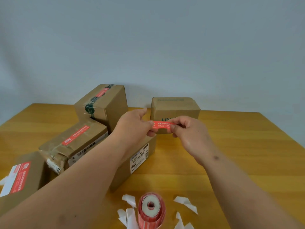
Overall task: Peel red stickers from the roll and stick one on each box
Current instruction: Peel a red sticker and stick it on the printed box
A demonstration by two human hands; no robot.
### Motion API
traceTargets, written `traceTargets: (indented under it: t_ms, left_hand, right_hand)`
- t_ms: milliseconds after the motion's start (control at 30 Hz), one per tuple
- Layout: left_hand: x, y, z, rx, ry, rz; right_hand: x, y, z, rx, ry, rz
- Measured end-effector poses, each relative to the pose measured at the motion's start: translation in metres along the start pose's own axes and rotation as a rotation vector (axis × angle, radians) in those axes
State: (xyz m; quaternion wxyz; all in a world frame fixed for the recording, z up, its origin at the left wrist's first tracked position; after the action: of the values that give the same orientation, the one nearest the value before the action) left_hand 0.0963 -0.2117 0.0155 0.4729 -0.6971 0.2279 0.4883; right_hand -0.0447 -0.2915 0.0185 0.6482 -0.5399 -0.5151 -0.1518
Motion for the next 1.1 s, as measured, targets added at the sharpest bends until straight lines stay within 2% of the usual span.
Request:
traceTargets:
  t_ms: [100,233,500,600,700,800,933,1100]
  left_hand:
    - [-0.004,0.010,-0.025,0.040,-0.026,-0.053]
    - [-0.009,0.021,-0.059,0.059,-0.097,0.084]
    - [-0.022,0.019,-0.115,0.001,-0.056,0.047]
    - [-0.020,0.020,-0.121,-0.077,-0.051,0.097]
    - [-0.014,0.027,-0.123,-0.083,-0.046,0.082]
    - [-0.001,0.029,-0.123,-0.081,-0.148,0.064]
    - [0.016,0.041,-0.115,-0.022,-0.294,0.150]
    - [0.007,0.047,-0.106,-0.003,-0.225,0.212]
  right_hand:
    - [-0.010,-0.004,-0.021,-0.039,0.039,0.023]
    - [-0.022,-0.015,-0.055,-0.079,0.086,0.000]
    - [-0.026,-0.051,-0.110,-0.132,0.074,-0.017]
    - [-0.027,-0.049,-0.121,-0.121,0.063,-0.031]
    - [-0.038,-0.047,-0.135,-0.177,0.133,0.005]
    - [-0.055,-0.050,-0.141,-0.245,0.227,0.017]
    - [-0.065,-0.040,-0.137,-0.199,0.256,0.044]
    - [-0.061,-0.059,-0.112,-0.300,0.247,0.037]
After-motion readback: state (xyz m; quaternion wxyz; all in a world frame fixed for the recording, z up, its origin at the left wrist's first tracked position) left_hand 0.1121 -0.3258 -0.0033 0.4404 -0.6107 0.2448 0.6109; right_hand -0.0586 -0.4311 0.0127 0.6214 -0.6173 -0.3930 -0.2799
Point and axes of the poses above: each hand's wrist, its own z-axis away from the middle knuckle, its own y-axis out of the palm, x = y × z, the point moved 8 cm from there along -z, towards the middle knuckle, and after that the axes turned 3 degrees about y, right-handed, at the moved point
